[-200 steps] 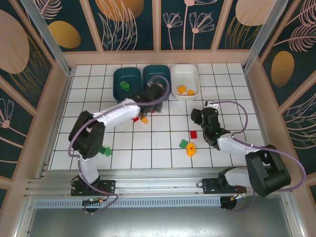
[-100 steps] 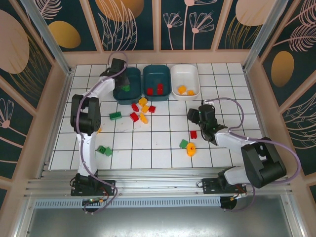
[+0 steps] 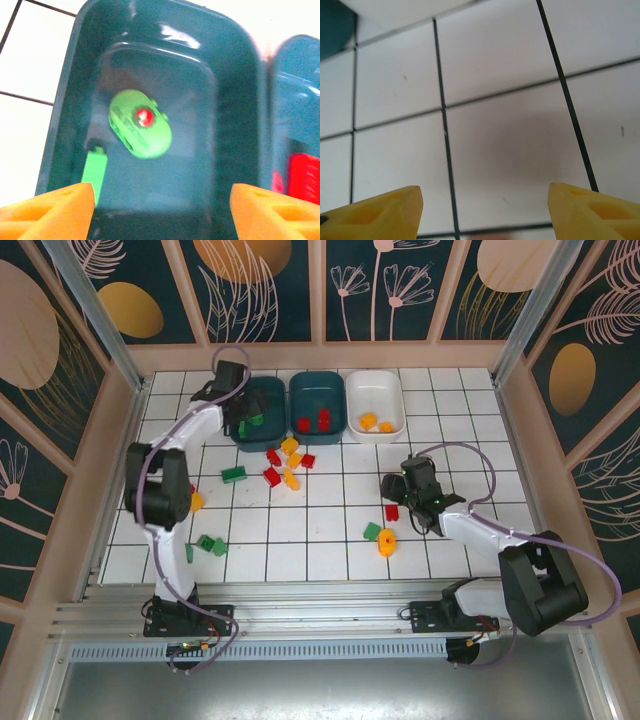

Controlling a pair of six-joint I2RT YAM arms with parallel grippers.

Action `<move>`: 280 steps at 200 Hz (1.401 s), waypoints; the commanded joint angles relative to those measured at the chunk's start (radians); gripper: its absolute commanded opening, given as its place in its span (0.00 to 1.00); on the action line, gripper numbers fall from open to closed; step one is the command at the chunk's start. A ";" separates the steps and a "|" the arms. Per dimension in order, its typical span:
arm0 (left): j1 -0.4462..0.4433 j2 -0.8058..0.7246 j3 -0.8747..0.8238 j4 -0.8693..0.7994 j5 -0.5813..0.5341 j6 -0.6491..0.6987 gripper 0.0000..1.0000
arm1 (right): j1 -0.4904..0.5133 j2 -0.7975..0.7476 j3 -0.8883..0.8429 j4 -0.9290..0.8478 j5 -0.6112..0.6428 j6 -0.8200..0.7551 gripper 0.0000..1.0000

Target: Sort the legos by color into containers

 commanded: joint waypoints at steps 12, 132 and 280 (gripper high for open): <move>-0.024 -0.297 -0.354 0.366 0.225 -0.126 0.74 | 0.013 0.040 0.030 -0.136 -0.031 0.025 0.67; -0.100 -0.580 -0.859 0.601 0.317 -0.275 0.76 | 0.148 0.204 0.104 -0.168 0.006 -0.034 0.33; -0.100 -0.813 -1.169 0.629 0.163 -0.364 0.79 | 0.166 0.753 0.986 -0.037 0.019 -0.252 0.18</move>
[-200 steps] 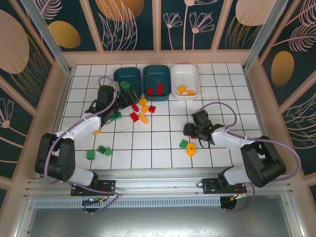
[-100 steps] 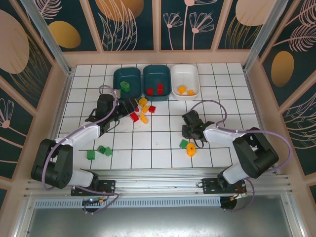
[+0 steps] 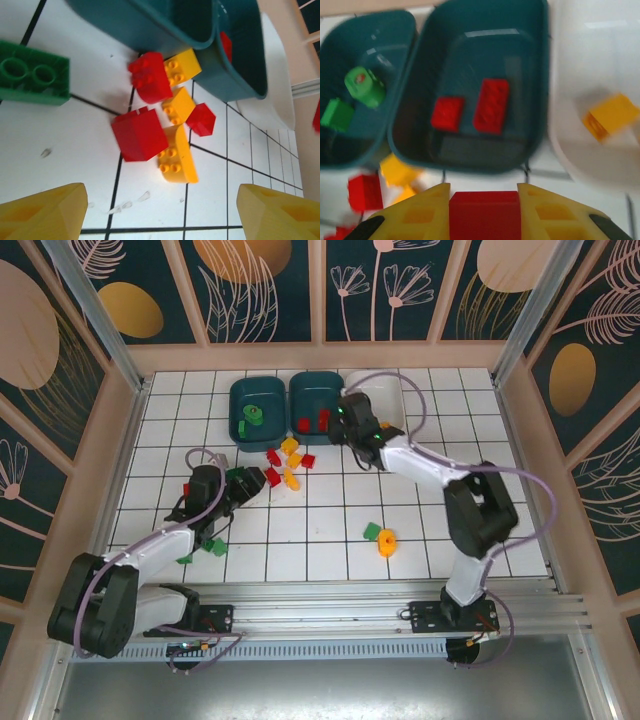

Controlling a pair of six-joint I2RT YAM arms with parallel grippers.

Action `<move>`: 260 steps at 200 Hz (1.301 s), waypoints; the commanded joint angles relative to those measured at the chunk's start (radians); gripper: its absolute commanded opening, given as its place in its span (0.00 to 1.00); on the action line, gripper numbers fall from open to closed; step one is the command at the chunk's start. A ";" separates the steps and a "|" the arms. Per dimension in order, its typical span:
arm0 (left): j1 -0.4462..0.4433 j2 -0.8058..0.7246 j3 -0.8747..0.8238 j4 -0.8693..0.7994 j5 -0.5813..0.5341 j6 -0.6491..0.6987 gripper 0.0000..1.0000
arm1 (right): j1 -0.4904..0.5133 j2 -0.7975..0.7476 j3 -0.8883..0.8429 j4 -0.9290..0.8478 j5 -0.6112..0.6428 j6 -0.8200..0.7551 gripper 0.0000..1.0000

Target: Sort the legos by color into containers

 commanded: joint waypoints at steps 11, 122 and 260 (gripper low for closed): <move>-0.002 -0.073 -0.005 -0.056 -0.017 0.016 0.79 | -0.028 0.255 0.263 -0.022 -0.014 -0.075 0.17; -0.003 -0.110 0.112 -0.134 0.026 0.072 0.95 | 0.002 0.111 0.322 -0.155 0.080 -0.098 0.56; -0.181 0.306 0.211 0.270 0.182 0.000 0.94 | 0.202 -0.715 -0.748 -0.602 -0.084 0.485 0.74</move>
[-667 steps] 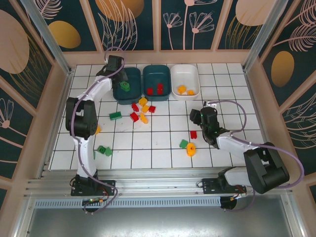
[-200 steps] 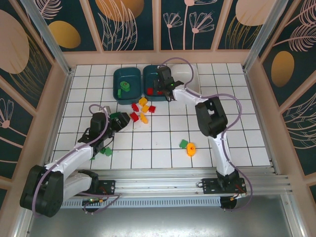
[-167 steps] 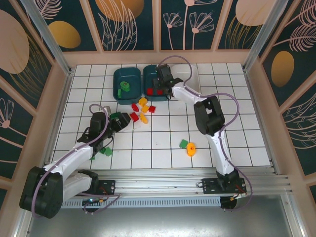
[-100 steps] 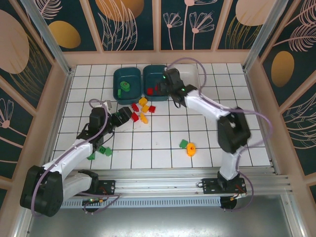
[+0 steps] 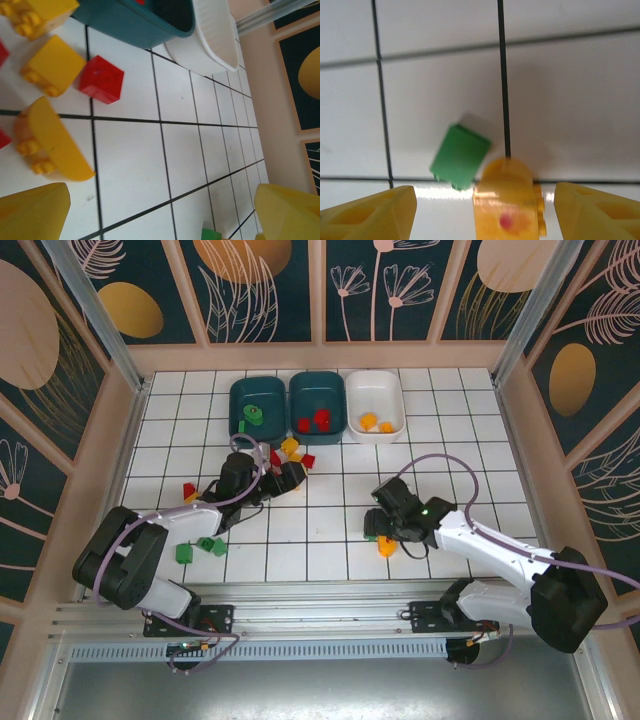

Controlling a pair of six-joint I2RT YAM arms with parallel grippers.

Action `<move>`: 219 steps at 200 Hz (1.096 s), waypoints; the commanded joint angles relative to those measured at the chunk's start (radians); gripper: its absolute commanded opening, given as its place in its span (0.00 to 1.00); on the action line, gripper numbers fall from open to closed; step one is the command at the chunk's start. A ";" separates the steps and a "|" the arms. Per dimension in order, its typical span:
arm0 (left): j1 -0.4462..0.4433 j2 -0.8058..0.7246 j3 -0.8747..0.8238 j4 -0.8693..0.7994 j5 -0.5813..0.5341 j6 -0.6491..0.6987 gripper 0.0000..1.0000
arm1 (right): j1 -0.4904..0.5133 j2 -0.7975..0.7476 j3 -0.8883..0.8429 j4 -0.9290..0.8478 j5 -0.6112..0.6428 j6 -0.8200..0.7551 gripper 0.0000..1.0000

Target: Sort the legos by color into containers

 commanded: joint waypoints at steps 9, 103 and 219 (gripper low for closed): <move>-0.006 0.013 0.033 0.075 0.024 -0.014 0.94 | 0.043 0.013 -0.035 -0.074 -0.022 0.092 0.73; -0.007 -0.026 0.025 -0.001 0.005 0.009 0.96 | 0.108 0.166 0.029 -0.051 0.092 0.100 0.40; 0.043 -0.272 0.123 -0.366 -0.392 0.084 0.98 | -0.121 0.162 0.348 0.076 0.320 -0.227 0.24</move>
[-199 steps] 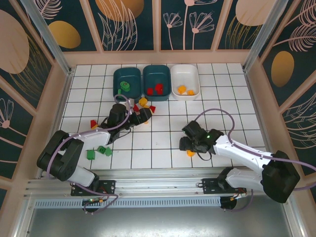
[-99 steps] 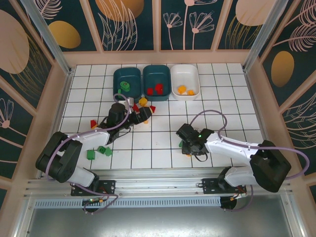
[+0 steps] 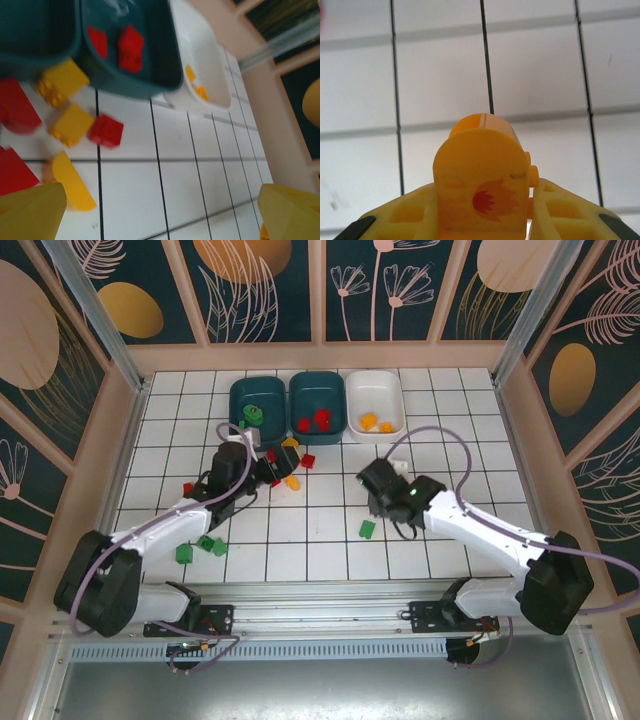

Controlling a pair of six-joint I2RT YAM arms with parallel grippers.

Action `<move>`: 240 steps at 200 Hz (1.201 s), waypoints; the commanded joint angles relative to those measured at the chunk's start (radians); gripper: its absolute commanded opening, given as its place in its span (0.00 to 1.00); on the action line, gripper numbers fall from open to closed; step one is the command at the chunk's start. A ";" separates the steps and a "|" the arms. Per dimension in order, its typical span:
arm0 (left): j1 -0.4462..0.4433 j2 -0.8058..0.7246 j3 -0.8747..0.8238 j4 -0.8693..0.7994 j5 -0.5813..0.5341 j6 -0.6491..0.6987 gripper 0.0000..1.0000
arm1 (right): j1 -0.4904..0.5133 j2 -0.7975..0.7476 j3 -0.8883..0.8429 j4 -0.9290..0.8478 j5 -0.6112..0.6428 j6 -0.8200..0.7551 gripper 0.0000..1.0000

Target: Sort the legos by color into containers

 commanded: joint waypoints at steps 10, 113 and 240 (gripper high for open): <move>0.072 -0.121 0.014 -0.154 -0.224 0.006 0.99 | -0.189 0.090 0.100 0.278 0.030 -0.240 0.24; 0.163 -0.129 -0.113 -0.235 0.009 -0.022 0.98 | -0.400 0.846 0.757 0.435 -0.113 -0.397 0.39; 0.016 0.226 0.045 -0.058 0.020 -0.223 0.75 | -0.273 0.333 0.136 0.735 -0.067 -0.337 0.63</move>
